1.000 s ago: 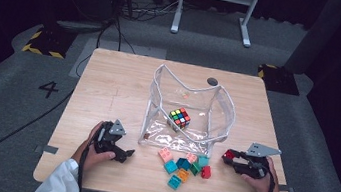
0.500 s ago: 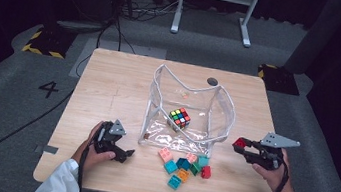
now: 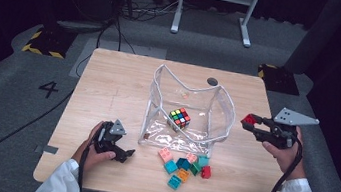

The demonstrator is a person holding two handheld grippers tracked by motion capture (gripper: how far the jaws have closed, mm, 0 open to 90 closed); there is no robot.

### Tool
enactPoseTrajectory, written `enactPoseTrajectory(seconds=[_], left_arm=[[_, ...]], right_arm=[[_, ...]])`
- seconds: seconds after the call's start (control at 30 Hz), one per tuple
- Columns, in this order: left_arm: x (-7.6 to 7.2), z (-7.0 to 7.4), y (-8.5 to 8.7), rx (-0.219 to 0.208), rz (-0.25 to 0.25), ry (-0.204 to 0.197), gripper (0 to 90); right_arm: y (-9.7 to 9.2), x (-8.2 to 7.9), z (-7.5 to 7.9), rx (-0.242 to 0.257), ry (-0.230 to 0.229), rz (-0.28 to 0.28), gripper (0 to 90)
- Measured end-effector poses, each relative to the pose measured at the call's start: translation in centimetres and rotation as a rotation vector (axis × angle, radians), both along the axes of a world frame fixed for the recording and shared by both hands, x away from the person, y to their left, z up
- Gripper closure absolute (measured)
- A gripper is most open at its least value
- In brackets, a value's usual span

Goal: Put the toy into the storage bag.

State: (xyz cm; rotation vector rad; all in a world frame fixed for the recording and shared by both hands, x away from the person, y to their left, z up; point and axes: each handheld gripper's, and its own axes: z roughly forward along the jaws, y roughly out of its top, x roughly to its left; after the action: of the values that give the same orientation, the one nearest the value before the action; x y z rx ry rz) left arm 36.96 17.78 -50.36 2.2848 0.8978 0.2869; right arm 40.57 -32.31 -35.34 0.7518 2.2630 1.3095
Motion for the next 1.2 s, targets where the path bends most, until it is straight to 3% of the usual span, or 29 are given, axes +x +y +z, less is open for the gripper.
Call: enactPoseTrajectory(seconds=[0.1, 0.3, 0.47, 0.77, 0.93, 1.2], left_arm=[[0.0, 0.0, 0.0, 0.0, 0.0, 0.0, 0.1], [0.0, 0.0, 0.0, 0.0, 0.0, 0.0, 0.1], [0.0, 0.0, 0.0, 0.0, 0.0, 0.0, 0.1], [0.0, 0.0, 0.0, 0.002, 0.003, 0.0, 0.2], [-0.1, 0.0, 0.0, 0.003, 0.005, 0.004, 0.3], [-0.1, 0.0, 0.0, 0.002, 0.005, 0.003, 0.4]], right_arm=[[0.6, 0.5, 1.3, -0.015, -0.019, 0.001, 59.2], [1.9, 1.4, 3.4, 0.009, -0.038, 0.006, 59.2], [3.3, 1.9, 4.2, 0.004, -0.041, 0.033, 59.2], [6.0, 2.6, 4.3, 0.021, -0.037, 0.093, 59.2], [7.5, 3.0, 4.0, 0.029, -0.012, 0.131, 59.2], [10.1, 3.9, 3.6, -0.057, 0.005, 0.196, 59.2]])
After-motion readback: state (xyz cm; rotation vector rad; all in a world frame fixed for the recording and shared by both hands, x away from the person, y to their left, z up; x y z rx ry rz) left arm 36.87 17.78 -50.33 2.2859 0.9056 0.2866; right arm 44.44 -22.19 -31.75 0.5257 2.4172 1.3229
